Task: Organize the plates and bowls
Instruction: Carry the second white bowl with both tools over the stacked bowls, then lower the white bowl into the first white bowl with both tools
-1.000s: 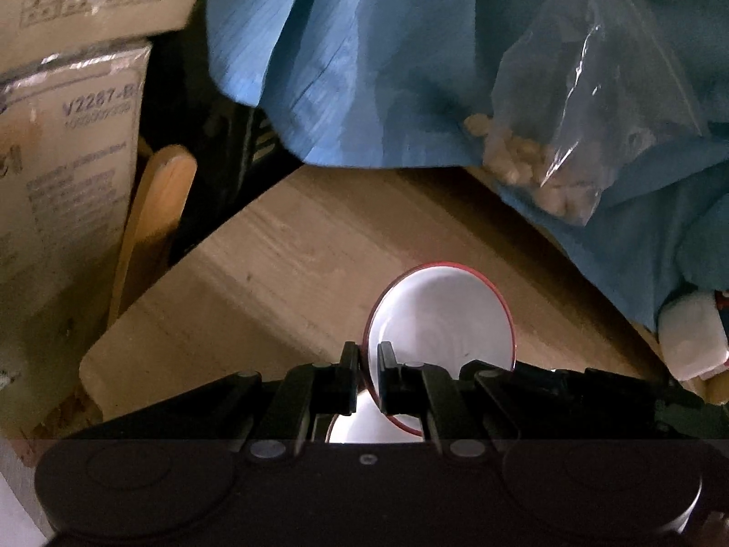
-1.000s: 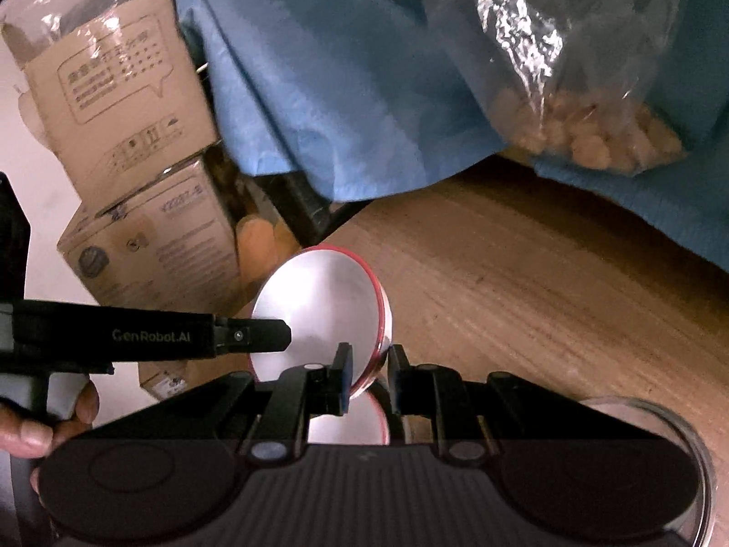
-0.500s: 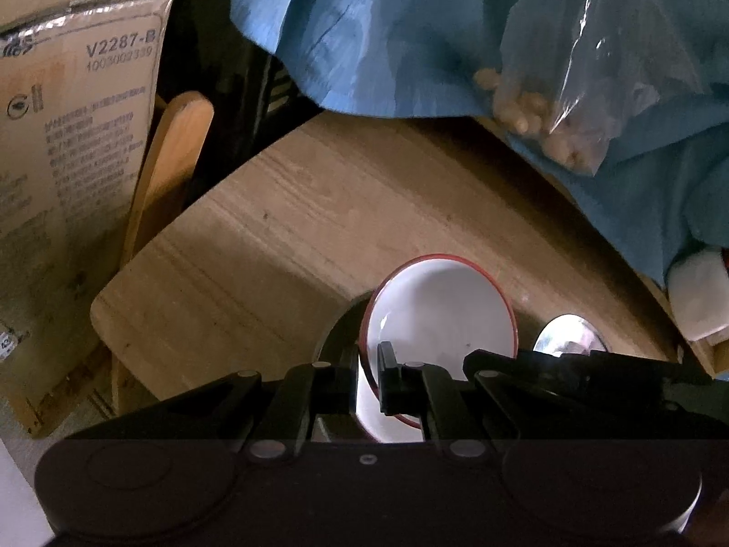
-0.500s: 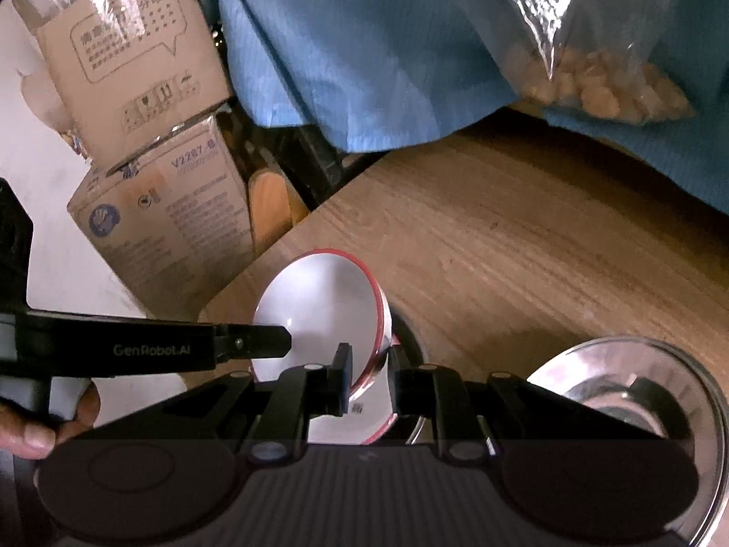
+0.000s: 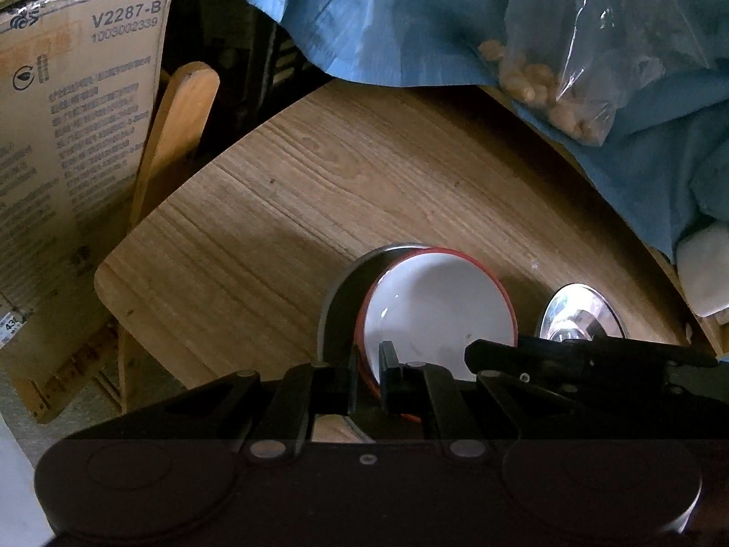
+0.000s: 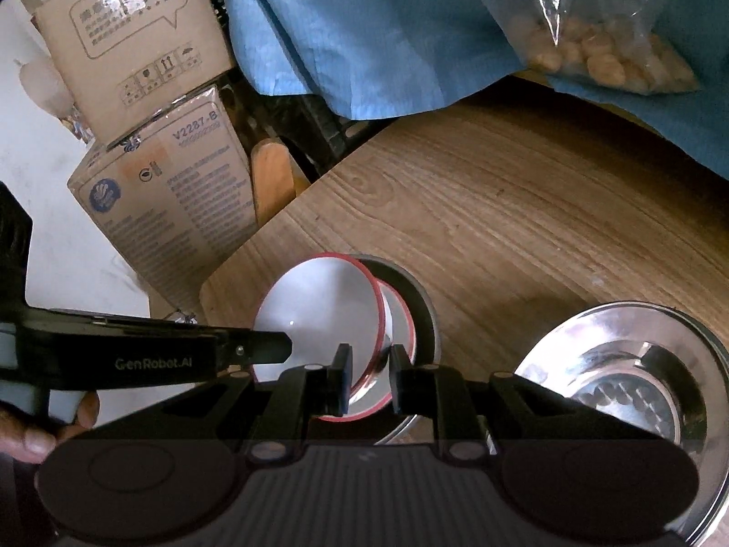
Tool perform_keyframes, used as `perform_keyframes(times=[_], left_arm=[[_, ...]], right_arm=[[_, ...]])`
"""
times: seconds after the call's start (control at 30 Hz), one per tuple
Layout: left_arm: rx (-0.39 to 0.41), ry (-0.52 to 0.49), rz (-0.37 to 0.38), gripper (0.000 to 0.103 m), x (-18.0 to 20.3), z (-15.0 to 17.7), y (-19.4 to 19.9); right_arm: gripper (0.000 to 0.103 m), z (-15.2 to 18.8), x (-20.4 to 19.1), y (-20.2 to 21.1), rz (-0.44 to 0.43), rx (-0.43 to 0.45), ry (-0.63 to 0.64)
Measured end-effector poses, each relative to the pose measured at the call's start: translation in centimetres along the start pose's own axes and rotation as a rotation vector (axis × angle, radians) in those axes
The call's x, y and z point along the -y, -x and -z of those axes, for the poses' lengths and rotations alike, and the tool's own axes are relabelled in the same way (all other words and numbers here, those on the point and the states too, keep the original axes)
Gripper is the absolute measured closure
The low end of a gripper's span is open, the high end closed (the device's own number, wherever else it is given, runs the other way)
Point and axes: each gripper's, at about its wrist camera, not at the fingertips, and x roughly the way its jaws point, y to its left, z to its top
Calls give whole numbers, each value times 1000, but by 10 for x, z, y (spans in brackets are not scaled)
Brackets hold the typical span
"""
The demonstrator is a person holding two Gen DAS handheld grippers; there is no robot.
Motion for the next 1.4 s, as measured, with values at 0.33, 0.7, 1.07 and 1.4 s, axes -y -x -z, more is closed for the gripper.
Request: perform_keyframes(times=[0.33, 0.7, 1.07, 1.4], left_arm=[[-3, 0, 3, 93, 1, 2, 0], [10, -3, -2, 86, 2, 2, 3], [38, -7, -1, 81, 1, 0, 10], [94, -4, 19, 54, 0, -2, 19]], right_arm=[[76, 2, -2, -1, 3, -1, 11], [66, 3, -3, 2, 20, 10, 8], [66, 4, -5, 8, 32, 41, 26], [57, 3, -4, 17, 53, 78, 11]])
